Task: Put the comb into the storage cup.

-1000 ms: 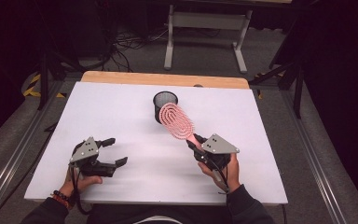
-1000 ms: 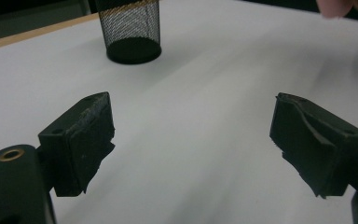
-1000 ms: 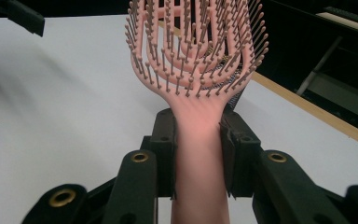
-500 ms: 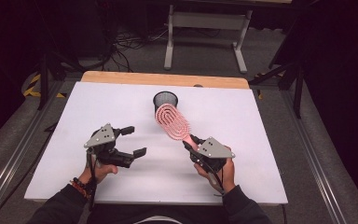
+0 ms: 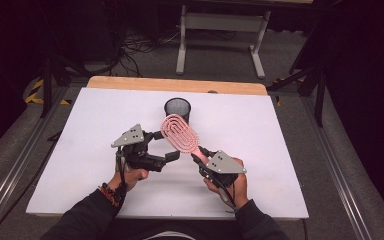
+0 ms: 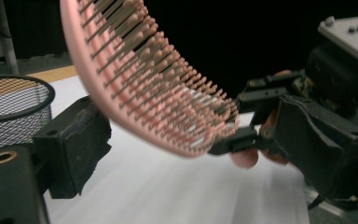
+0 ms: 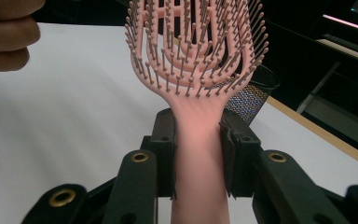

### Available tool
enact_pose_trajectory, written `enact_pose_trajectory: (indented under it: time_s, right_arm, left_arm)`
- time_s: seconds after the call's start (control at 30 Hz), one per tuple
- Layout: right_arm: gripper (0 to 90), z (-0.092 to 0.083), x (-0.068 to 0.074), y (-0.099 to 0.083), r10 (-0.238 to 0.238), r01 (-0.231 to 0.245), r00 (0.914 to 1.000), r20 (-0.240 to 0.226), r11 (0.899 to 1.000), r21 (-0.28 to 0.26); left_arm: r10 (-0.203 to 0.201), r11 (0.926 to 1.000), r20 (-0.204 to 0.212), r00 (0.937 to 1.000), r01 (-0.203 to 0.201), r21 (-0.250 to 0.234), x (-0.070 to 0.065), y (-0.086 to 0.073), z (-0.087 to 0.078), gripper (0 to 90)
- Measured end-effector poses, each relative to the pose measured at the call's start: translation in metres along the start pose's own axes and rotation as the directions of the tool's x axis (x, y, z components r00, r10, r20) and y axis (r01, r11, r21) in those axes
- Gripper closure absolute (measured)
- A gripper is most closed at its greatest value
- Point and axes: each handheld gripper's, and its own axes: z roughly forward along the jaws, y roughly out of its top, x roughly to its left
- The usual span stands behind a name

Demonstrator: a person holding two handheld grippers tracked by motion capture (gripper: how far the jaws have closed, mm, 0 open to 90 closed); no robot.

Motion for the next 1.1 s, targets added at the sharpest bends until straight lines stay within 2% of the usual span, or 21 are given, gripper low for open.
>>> enact_pose_trajectory:
  time_s: [0.07,0.17,0.27,0.33,0.6,0.7,0.93,1.1]
  right_arm:
    - [68.9,0.001,0.001,0.000,-0.005,0.005,1.0000,-0.004,1.000,0.000]
    - [68.9,0.001,0.002,-0.001,-0.004,0.004,0.9999,-0.015,1.000,-0.001]
    - [69.0,0.002,0.002,-0.002,0.006,-0.006,0.9998,-0.018,1.000,-0.003]
    - [69.0,0.003,0.003,-0.002,0.000,0.000,0.9999,-0.016,1.000,0.000]
    - [69.0,0.007,0.003,-0.004,0.001,0.000,0.9999,-0.010,1.000,0.018]
    - [69.0,0.008,0.003,-0.004,0.002,-0.002,1.0000,-0.006,1.000,0.027]
    - [67.8,0.009,0.005,-0.004,0.007,-0.007,0.9999,-0.014,1.000,0.015]
    - [63.1,0.007,0.004,-0.002,0.022,-0.022,0.9996,-0.017,1.000,0.001]
  left_arm:
    - [-0.019,0.9984,-0.003,0.9998,0.019,-0.053,-0.001,0.001,0.001,16.9]
    - [-0.036,0.9972,0.015,0.9992,0.037,-0.065,-0.001,0.002,0.004,17.0]
    - [-0.037,0.9942,-0.002,0.9993,0.037,-0.101,-0.003,0.003,0.005,21.1]
    - [-0.040,0.9937,-0.018,0.9990,0.038,-0.106,-0.004,0.004,0.006,24.5]
    - [-0.015,0.9905,-0.001,0.9999,0.015,-0.137,-0.007,0.008,0.007,58.8]
    - [-0.008,0.9912,-0.002,1.0000,0.008,-0.132,-0.008,0.009,0.007,61.8]
    - [0.060,0.9900,-0.016,0.9981,-0.061,-0.127,-0.017,0.013,0.004,63.1]
    - [0.084,0.9871,-0.027,0.9961,-0.087,-0.135,-0.018,0.016,0.000,63.3]
